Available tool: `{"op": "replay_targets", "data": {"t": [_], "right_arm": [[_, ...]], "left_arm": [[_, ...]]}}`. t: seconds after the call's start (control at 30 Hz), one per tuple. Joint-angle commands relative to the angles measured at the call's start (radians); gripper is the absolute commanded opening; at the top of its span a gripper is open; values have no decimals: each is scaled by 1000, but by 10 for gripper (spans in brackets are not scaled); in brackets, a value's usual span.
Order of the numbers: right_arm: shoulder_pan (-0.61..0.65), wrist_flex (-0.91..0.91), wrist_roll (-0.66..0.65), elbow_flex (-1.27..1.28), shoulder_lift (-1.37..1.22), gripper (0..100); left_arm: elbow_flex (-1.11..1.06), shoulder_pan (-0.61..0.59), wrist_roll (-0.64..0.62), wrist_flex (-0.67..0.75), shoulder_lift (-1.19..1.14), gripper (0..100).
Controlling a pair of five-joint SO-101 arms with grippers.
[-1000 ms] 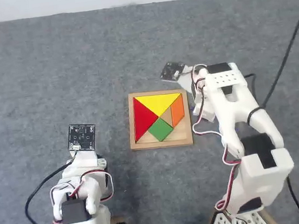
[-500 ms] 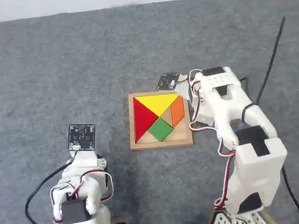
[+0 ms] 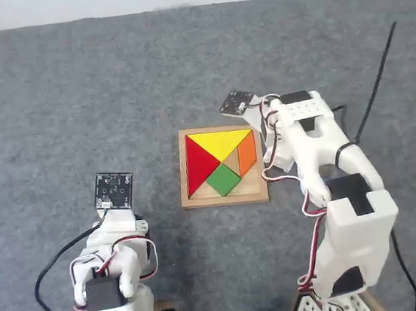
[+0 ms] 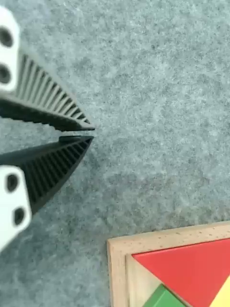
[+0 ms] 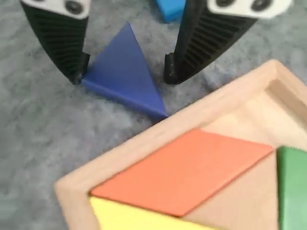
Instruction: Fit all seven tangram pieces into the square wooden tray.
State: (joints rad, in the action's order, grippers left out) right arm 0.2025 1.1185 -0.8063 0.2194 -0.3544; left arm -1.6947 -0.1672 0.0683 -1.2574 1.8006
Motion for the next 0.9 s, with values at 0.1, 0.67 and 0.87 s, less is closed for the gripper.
{"op": "replay_targets", "data": {"t": [0.1, 0.67, 0.87], "right_arm": [[-1, 7, 164, -17, 76, 240], [36, 125, -95, -14, 211, 310], [4, 42, -173, -15, 124, 332]], "left_arm": [[10, 5, 2, -3, 17, 21], [10, 5, 2, -3, 17, 21], [10, 5, 2, -3, 17, 21]]}}
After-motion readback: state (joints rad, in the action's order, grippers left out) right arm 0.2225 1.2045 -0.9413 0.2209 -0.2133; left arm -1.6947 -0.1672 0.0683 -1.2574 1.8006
